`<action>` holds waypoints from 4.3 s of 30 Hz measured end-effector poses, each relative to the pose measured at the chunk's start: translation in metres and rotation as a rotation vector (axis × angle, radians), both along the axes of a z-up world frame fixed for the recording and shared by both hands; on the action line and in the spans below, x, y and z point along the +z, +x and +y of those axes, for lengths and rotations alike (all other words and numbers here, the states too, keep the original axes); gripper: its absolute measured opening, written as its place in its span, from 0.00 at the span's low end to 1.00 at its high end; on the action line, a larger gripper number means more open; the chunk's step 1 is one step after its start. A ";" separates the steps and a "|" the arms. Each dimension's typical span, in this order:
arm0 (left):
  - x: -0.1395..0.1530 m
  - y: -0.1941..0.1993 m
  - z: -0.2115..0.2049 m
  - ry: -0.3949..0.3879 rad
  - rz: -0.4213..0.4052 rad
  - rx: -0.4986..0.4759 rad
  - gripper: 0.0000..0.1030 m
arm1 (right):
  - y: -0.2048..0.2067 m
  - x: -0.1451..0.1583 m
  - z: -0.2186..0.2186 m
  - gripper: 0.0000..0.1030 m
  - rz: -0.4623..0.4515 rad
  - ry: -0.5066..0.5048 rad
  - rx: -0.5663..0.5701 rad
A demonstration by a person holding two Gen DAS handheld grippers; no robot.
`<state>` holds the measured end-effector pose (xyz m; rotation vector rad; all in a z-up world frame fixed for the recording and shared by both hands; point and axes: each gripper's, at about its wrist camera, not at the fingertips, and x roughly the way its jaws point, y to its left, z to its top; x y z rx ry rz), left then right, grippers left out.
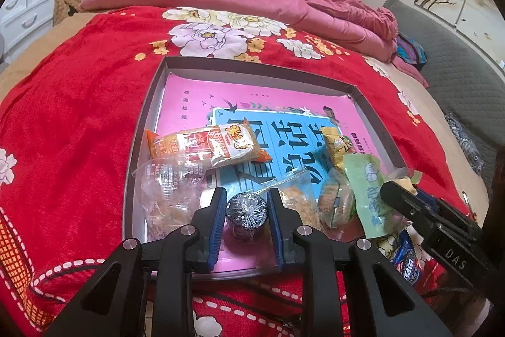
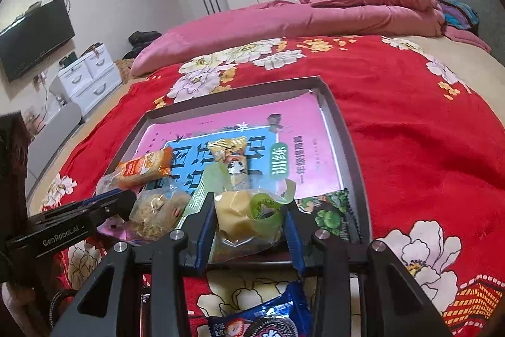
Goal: Organize snacks
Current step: 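Carry the candy into the tray with the left gripper and release it, then withdraw both grippers from the tray toward the Snickers bar and cookie pack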
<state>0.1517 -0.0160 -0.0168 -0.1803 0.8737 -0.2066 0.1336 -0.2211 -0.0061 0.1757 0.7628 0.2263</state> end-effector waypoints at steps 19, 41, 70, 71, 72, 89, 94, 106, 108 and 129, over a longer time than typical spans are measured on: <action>0.000 0.000 0.000 0.000 0.000 -0.001 0.26 | 0.001 -0.003 0.004 0.44 0.015 -0.023 0.004; 0.001 -0.001 0.001 -0.009 -0.008 -0.006 0.33 | -0.001 0.001 -0.004 0.49 0.012 -0.021 -0.017; 0.011 -0.009 -0.001 -0.014 -0.035 -0.032 0.56 | -0.014 0.000 -0.011 0.57 0.010 -0.139 -0.003; 0.012 -0.009 -0.001 -0.016 -0.036 -0.034 0.56 | -0.014 0.001 -0.012 0.57 0.009 -0.136 -0.007; 0.012 -0.010 -0.001 -0.016 -0.038 -0.035 0.57 | -0.014 0.001 -0.013 0.57 0.008 -0.132 -0.011; 0.028 -0.029 -0.008 0.004 -0.109 -0.055 0.68 | -0.024 0.021 -0.024 0.68 -0.080 -0.040 -0.031; 0.034 -0.038 -0.004 -0.006 -0.132 -0.048 0.77 | -0.027 0.023 -0.029 0.69 -0.086 -0.028 -0.034; 0.030 -0.058 -0.007 -0.030 -0.080 -0.090 0.77 | -0.041 0.026 -0.045 0.71 -0.090 -0.003 -0.035; 0.028 -0.061 -0.010 -0.022 -0.068 -0.100 0.77 | -0.042 0.026 -0.045 0.71 -0.090 -0.004 -0.033; -0.021 -0.084 -0.039 0.009 0.157 -0.123 0.77 | -0.073 0.004 -0.022 0.77 0.003 -0.091 0.207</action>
